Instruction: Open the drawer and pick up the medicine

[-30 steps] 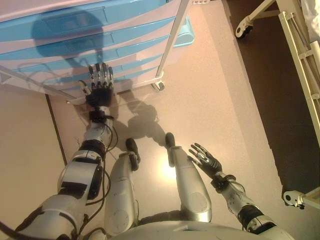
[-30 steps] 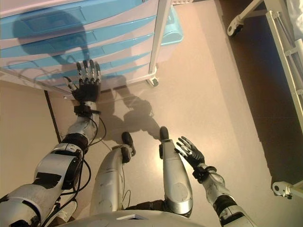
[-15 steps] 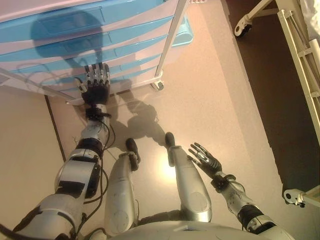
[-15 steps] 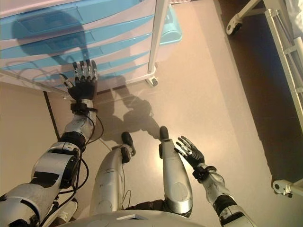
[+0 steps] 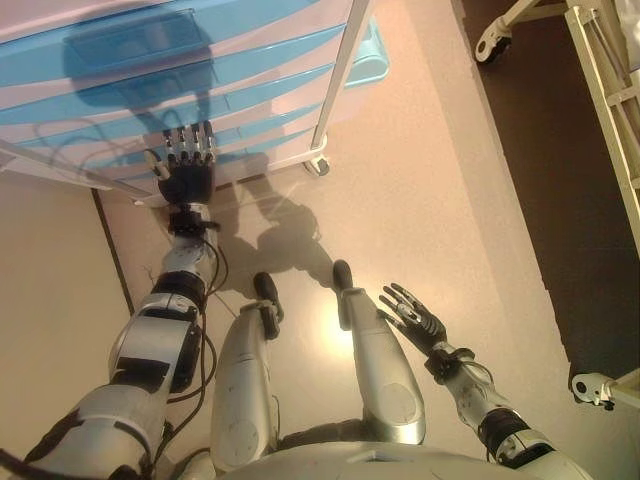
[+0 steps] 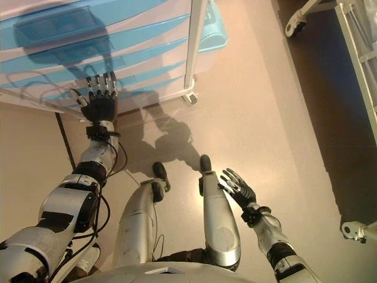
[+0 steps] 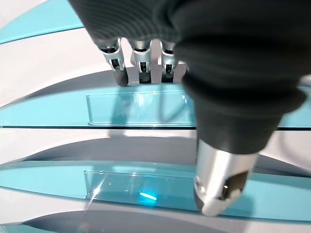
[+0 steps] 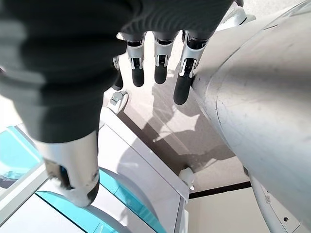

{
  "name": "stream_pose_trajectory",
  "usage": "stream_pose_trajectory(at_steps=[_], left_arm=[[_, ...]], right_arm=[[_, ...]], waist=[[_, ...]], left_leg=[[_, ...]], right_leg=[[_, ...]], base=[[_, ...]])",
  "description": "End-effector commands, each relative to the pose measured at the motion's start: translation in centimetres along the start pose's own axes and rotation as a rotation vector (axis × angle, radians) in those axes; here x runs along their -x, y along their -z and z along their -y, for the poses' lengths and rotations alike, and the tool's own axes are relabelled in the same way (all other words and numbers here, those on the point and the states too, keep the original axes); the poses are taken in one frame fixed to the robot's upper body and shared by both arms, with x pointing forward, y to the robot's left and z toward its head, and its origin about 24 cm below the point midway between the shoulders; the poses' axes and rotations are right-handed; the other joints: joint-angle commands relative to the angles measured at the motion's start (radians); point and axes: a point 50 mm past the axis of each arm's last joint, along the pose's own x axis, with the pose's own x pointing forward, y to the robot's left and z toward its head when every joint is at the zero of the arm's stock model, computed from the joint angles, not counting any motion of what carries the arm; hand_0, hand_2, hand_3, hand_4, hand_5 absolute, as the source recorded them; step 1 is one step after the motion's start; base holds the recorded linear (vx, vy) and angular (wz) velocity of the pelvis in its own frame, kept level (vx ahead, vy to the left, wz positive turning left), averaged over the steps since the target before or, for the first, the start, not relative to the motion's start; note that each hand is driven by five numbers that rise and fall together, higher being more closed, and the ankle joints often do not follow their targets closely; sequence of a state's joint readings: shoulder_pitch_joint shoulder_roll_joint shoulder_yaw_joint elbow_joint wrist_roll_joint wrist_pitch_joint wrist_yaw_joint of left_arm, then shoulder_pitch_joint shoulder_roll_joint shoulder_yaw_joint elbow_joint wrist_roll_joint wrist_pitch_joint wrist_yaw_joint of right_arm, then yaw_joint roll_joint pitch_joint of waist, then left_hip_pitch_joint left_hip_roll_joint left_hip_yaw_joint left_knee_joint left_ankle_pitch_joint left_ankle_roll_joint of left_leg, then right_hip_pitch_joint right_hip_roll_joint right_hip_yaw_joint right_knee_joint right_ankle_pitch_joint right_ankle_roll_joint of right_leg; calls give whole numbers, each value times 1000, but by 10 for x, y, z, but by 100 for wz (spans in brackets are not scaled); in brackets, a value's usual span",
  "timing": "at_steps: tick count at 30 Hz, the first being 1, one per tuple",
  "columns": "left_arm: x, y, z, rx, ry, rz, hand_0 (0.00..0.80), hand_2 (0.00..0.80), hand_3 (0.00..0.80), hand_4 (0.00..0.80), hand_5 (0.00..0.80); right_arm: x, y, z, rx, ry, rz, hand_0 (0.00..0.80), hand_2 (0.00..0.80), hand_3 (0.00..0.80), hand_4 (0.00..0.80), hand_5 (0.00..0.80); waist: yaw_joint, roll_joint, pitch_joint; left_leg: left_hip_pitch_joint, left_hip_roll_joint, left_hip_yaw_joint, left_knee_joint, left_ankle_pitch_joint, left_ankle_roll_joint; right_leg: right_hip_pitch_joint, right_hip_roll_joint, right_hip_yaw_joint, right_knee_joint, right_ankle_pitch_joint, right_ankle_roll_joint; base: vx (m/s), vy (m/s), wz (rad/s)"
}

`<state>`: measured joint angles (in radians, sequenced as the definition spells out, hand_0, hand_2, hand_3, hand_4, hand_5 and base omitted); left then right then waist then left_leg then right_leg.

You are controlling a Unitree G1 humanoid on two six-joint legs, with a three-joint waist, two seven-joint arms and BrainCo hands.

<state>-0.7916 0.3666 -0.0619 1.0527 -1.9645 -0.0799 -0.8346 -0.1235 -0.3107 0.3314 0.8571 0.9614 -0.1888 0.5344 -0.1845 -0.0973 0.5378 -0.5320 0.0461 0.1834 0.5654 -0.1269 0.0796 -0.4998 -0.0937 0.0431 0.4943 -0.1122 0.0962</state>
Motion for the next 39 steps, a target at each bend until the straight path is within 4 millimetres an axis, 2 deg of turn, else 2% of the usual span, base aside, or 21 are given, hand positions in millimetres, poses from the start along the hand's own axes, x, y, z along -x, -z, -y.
stream_pose_trajectory(at_steps=[1, 12, 18, 22, 28, 34, 39], left_arm=[[-57, 6, 75, 31, 471, -1, 800, 800, 800, 800, 800], [-53, 13, 78, 32, 521, -24, 800, 800, 800, 800, 800], [-47, 12, 72, 14, 500, -43, 800, 800, 800, 800, 800], [-36, 13, 60, -13, 464, -86, 800, 800, 800, 800, 800], [-10, 14, 37, -53, 371, -159, 800, 800, 800, 800, 800], [29, 12, 9, -91, 263, -223, 800, 800, 800, 800, 800], [72, 9, -12, -67, 170, -229, 800, 800, 800, 800, 800]], right_arm=[[29, 35, 11, 10, 22, -158, 0, 0, 0, 0, 0], [28, 33, 12, 20, 27, -155, 0, 0, 0, 0, 0], [28, 33, 11, 25, 28, -157, 0, 0, 0, 0, 0], [27, 33, 10, 35, 26, -159, 0, 0, 0, 0, 0], [26, 34, 5, 36, 28, -153, 0, 0, 0, 0, 0], [25, 33, 1, 33, 30, -150, 0, 0, 0, 0, 0], [26, 34, 1, 34, 37, -150, 0, 0, 0, 0, 0]], waist=[[-6, 25, -18], [5, 30, -18], [12, 30, -18], [24, 33, -18], [49, 34, -18], [76, 31, -18], [98, 32, -18]], left_leg=[[49, -64, -19, -84, -63, -1], [54, -69, -30, -99, -50, -8], [62, -67, -38, -112, -38, -13], [66, -67, -48, -121, -26, -17], [69, -68, -76, -137, -7, -23], [73, -71, -105, -153, 9, -29], [65, -73, -127, -150, 19, -34]], right_leg=[[-42, 30, -17, -35, 63, -49], [-31, 25, -27, -45, 61, -57], [-21, 28, -38, -41, 50, -63], [-13, 31, -51, -26, 33, -73], [-4, 39, -81, 11, -3, -89], [9, 44, -109, 28, -28, -99], [10, 48, -130, 54, -53, -112]], base=[[-5, 3, 6], [-1, 0, 3], [0, 0, 0], [-21, -15, 3], [-30, -47, 12], [-20, -47, 10], [-20, -38, 15]])
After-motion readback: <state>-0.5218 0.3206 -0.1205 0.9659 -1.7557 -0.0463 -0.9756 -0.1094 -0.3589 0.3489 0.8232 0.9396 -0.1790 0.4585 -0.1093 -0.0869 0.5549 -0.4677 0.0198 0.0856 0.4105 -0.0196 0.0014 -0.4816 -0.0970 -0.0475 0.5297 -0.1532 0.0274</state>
